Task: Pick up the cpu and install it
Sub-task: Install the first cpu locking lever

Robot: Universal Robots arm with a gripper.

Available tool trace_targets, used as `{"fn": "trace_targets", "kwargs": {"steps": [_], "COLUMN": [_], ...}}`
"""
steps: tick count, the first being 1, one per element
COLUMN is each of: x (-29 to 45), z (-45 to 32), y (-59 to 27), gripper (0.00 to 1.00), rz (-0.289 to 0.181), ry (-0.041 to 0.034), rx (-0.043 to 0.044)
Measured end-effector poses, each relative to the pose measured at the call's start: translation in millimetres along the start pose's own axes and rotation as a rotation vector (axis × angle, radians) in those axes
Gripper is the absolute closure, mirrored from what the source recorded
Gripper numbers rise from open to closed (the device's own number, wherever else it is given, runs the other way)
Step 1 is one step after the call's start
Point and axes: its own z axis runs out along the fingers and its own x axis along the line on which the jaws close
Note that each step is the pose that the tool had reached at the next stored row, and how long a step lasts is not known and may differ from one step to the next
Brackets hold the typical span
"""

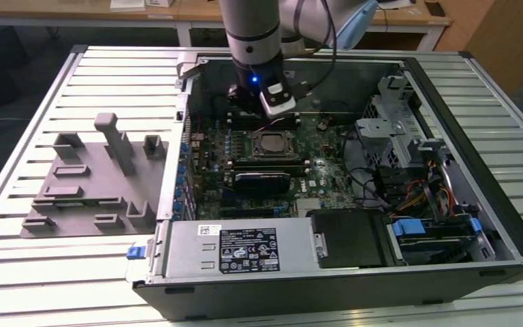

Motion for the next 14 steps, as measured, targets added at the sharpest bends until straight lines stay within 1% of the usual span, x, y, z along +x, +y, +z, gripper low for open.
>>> {"fn": "trace_targets", "kwargs": {"steps": [6, 9, 14], "x": [-1.0, -3.3, -3.9], "z": [2.3, 3.7, 6.7], "y": [1.8, 3.3, 8.3], "gripper": [0.89, 0.89, 0.89], "rz": [0.034, 0.048, 0.059], "ry": [-0.0058, -0.0081, -0.01], "rx": [0.0046, 0.0066, 0.0082]}}
